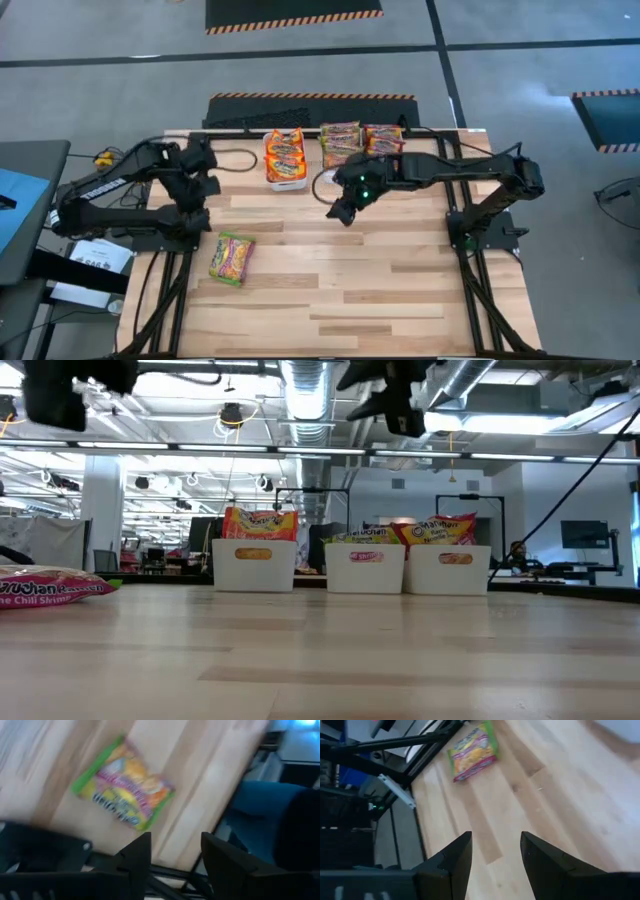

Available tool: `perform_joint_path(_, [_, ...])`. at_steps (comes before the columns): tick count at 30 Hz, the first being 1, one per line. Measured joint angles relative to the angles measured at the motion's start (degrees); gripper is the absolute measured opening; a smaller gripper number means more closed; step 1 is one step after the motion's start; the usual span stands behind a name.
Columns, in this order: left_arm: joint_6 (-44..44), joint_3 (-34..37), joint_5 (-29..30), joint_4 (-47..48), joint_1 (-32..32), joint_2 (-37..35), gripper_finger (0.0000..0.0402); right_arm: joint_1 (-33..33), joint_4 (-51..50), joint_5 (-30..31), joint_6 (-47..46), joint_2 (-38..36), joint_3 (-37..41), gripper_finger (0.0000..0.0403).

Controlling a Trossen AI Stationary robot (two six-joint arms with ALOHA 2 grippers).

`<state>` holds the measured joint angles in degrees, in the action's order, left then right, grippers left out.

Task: Sort Maruchan noodles
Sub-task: Put the green noodle pack into the center white bin

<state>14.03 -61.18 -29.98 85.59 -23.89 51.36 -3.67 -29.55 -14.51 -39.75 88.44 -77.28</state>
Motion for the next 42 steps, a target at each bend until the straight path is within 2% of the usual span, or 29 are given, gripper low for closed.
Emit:
perform_joint_path(5, [9.6,9.9,7.7,-1.6,1.4,-3.8,0.0177,4.2,2.6,3.4,-2.8,0.0,0.0,0.0193])
perform_joint_path(10, [18.4,20.1,7.5,-10.0,1.4,-9.2,0.0178,6.6,3.5,5.7,-3.4,0.0,0.0,0.0193])
perform_joint_path(19, [27.7,20.3,15.0,-14.3,1.5,-14.0,0.0178,8.5,3.5,5.9,-4.0,0.0,0.0,0.0193])
perform_joint_path(24, [27.8,20.5,15.8,-16.8,1.5,-13.5,0.0178,8.5,3.5,7.2,-3.9,0.0,0.0,0.0193])
perform_joint_path(26, [25.6,20.6,16.0,-21.8,1.5,-12.7,0.0178,8.5,3.5,7.2,-3.9,0.0,0.0,0.0193])
perform_joint_path(30, [21.8,20.7,15.9,-24.4,1.3,-10.6,0.0178,8.4,3.4,7.3,-3.5,0.0,0.0,0.0193])
perform_joint_path(37, [18.7,20.6,15.8,-26.5,1.3,-2.4,0.0178,8.5,3.3,7.2,-3.3,0.0,0.0,0.0193])
perform_joint_path(42, [13.1,20.6,12.3,-28.3,2.0,3.4,0.0178,8.5,3.2,7.2,-3.1,0.0,0.0,0.0193])
